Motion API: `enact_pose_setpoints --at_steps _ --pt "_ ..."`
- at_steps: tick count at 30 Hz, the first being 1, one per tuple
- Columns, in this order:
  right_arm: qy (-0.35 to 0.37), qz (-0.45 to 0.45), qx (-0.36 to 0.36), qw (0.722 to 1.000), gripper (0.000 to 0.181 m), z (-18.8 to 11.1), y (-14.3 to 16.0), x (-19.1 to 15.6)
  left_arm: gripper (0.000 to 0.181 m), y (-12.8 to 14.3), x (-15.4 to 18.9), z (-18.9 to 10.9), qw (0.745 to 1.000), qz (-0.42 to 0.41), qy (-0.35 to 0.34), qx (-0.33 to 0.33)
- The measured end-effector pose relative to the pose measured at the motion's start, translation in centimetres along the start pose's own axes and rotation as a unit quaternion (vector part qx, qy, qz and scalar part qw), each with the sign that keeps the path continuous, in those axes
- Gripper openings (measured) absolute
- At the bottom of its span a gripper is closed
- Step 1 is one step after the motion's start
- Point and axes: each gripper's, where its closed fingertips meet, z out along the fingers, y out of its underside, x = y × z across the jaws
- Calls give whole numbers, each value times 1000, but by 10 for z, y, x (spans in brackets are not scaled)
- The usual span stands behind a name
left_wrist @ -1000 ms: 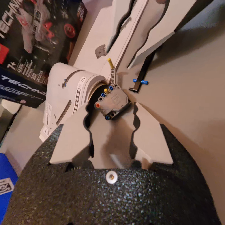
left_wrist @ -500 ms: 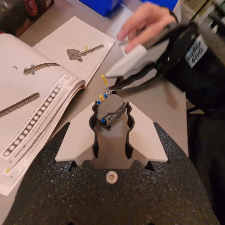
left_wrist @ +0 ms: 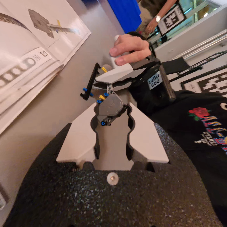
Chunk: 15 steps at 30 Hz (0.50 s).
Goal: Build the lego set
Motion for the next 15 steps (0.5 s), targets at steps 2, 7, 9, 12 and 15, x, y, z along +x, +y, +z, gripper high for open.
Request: enact_pose_setpoints --at_steps 2,7,9,12,15 --pt "-1 1 -4 1000 8 -2 1 1 45 -7 0 -2 1000 -9 12 23" --pt "-60 103 -27 993 5 -7 13 -8 61 -48 -9 -31 971 141 -128 146" --pt "-77 159 -27 984 4 -13 19 -6 63 -44 1 -27 937 266 -191 119" --pt "-72 237 1 969 4 -21 24 2 65 -27 -1 -10 876 396 -274 30" --pt "-69 287 22 955 4 -27 31 6 47 -18 -10 4 844 438 -310 -14"
